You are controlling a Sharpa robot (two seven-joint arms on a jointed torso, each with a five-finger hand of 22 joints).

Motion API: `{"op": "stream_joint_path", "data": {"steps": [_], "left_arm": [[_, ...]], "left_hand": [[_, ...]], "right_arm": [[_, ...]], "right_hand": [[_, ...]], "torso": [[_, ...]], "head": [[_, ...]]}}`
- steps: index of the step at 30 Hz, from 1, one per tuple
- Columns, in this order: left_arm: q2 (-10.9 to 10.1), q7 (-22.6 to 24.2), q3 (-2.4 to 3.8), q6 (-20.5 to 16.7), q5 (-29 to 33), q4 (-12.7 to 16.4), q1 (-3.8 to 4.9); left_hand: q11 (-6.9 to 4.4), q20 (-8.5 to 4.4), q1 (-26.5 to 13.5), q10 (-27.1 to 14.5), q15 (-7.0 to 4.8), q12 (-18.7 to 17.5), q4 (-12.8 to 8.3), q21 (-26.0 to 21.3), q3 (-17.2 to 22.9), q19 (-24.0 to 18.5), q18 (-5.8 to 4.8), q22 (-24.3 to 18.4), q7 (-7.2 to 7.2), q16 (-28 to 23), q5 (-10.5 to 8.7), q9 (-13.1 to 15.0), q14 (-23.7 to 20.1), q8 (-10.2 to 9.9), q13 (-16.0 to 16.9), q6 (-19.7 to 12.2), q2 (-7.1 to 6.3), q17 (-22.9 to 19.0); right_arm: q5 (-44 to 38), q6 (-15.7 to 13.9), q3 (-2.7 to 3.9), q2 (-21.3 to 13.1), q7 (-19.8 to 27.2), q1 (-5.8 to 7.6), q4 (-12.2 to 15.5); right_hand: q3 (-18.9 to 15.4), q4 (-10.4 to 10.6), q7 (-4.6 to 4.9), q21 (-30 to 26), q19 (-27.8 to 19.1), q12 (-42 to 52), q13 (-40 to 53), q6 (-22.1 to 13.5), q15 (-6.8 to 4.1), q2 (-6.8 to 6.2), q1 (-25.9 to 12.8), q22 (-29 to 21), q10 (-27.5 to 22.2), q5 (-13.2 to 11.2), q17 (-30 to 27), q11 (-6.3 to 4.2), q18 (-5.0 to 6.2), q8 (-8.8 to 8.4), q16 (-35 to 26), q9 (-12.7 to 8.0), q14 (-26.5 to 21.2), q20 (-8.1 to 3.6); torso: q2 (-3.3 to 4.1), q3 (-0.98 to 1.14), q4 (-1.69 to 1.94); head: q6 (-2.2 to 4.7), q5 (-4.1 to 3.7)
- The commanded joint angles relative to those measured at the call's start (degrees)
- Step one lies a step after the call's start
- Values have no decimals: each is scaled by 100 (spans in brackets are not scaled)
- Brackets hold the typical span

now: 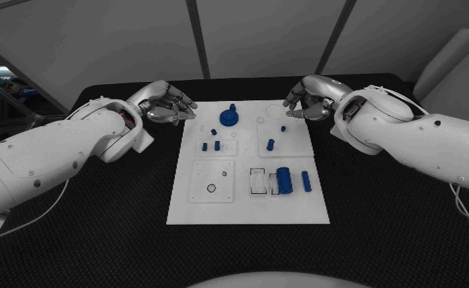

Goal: Assemble the parts on the task board

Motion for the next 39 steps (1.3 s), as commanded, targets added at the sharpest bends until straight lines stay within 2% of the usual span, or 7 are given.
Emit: {"op": "stream_joint_path", "data": {"steps": [1,6,14,26,30,34,39], "left_arm": [[-81,694,0,-311,2091,197,-6],[-225,987,-8,-311,2917,544,-74],[-305,1209,-11,-323,3501,767,-132],[-317,1250,-11,-312,3612,788,-141],[-315,1243,-11,-311,3616,784,-142],[-316,1222,-11,-309,3617,769,-142],[-308,1199,-11,-309,3618,752,-142]], "left_hand": [[-29,2,1,98,-42,66,2,-68,52,-45,46,-25,-18,-88,30,-7,15,40,16,65,55,-70],[-39,-6,-48,108,-44,96,3,-143,71,-80,40,-64,-24,-213,27,-12,5,36,11,106,48,-161],[-33,-2,-75,84,-39,101,8,-188,78,-97,37,-89,-19,-274,27,-18,0,19,3,100,55,-207],[-28,0,-81,69,-35,103,7,-211,86,-105,37,-102,-14,-304,28,-19,-6,12,-1,101,67,-230],[-26,0,-78,61,-34,105,4,-221,92,-108,37,-108,-10,-318,29,-20,-7,8,-2,99,74,-241],[-25,0,-71,56,-33,107,-1,-230,102,-109,37,-113,-8,-330,30,-21,-8,4,-4,96,84,-251],[-24,1,-68,54,-33,108,-4,-234,106,-110,37,-115,-7,-336,31,-21,-8,1,-4,95,87,-256]], "right_arm": [[-751,225,-1,-16,-242,-54,88],[-1060,292,-9,-3,-382,-185,147],[-1269,439,-46,90,-482,-272,173],[-1371,526,-59,314,-500,-334,-51],[-1400,567,-61,361,-513,-340,-111],[-1460,600,-62,388,-537,-345,-147],[-1512,654,-64,426,-553,-347,-186]], "right_hand": [[59,-8,-3,34,31,-68,-53,47,20,-74,-16,14,39,-4,3,-1,-118,-60,20,-3,218,-6],[96,2,12,38,20,-172,-140,40,39,-145,-93,18,11,-24,-8,29,-118,-124,27,-4,212,12],[123,-4,43,35,3,-253,-214,11,65,-215,-145,11,-24,-39,1,62,-115,-191,48,-7,210,31],[252,-63,47,46,-1,-309,-283,44,73,-178,-90,26,-15,-25,6,68,-114,-226,68,2,207,41],[413,-124,48,57,-3,-336,-335,88,71,-149,-39,40,34,-147,4,66,-115,-250,81,6,204,40],[528,-174,47,64,-6,-356,-370,127,68,-144,-10,47,62,-162,3,63,-115,-260,90,10,201,37],[676,-250,36,87,4,-370,-407,206,60,-136,15,81,118,-167,14,53,-120,-256,110,18,202,31]], "torso": [[4,4,0],[3,-4,-2],[0,-6,3],[4,-6,9],[0,-6,8],[4,1,-6],[3,-4,-1]], "head": [[33,-111],[54,-170],[52,-177],[41,-170],[26,-167],[30,-170],[24,-185]]}}
